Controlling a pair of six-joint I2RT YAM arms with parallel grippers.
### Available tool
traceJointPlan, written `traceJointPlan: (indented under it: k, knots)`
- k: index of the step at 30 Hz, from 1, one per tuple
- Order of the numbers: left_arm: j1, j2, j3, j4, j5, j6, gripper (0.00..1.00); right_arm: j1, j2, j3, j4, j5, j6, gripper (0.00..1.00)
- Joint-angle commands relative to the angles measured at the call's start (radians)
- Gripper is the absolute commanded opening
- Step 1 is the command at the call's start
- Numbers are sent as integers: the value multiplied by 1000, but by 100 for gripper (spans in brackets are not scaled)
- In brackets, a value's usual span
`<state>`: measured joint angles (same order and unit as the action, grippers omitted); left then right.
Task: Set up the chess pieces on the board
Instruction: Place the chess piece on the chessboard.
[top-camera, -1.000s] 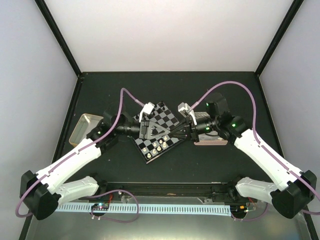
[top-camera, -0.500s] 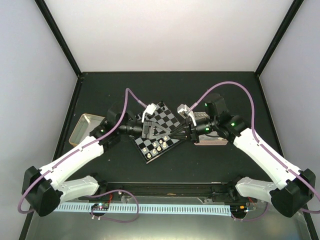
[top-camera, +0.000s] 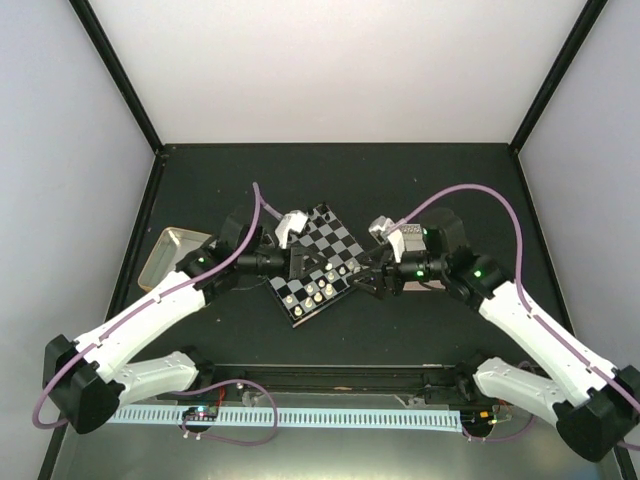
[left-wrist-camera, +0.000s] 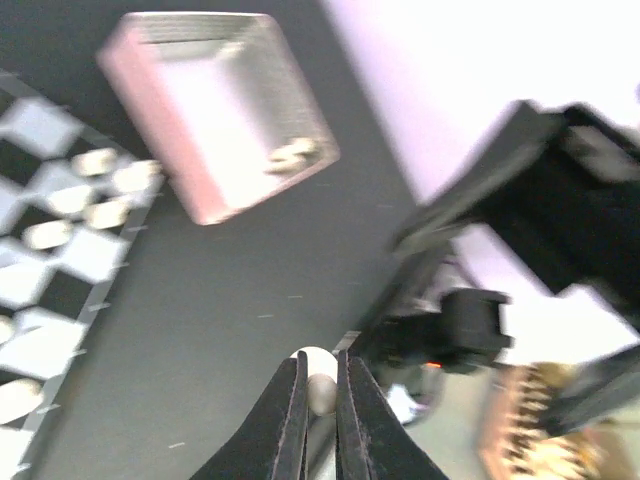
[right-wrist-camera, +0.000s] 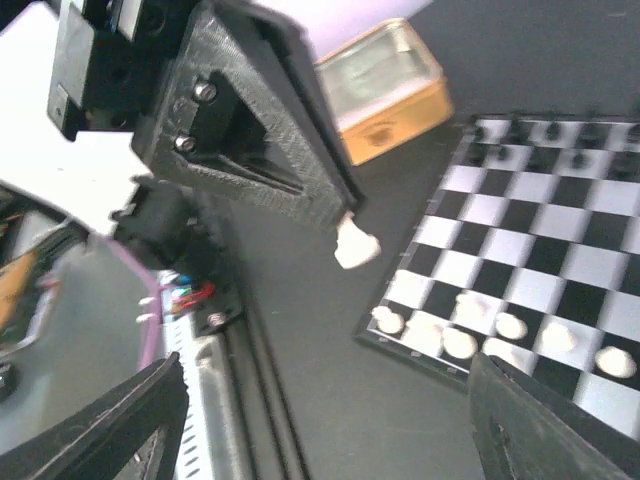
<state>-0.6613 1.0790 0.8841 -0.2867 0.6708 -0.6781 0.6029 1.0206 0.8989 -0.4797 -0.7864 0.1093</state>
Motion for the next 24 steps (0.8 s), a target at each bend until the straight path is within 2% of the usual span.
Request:
traceJointPlan:
  k: [1, 5, 7, 15, 24]
  knots:
    - [7, -5, 10, -262, -388, 134, 1, 4, -91, -80, 103, 302, 123, 78]
    - [5, 54, -13, -334, -522, 155, 2, 5, -128, -187, 185, 620, 243, 77]
    - [5, 99, -16, -352, -548, 155, 2, 4, -119, -208, 193, 682, 282, 77]
    - [-8, 293, -15, -342, -567, 169, 2, 5, -49, -229, 194, 770, 355, 77]
    - [-16, 389, -14, -310, -535, 195, 2, 4, -4, -227, 187, 803, 387, 77]
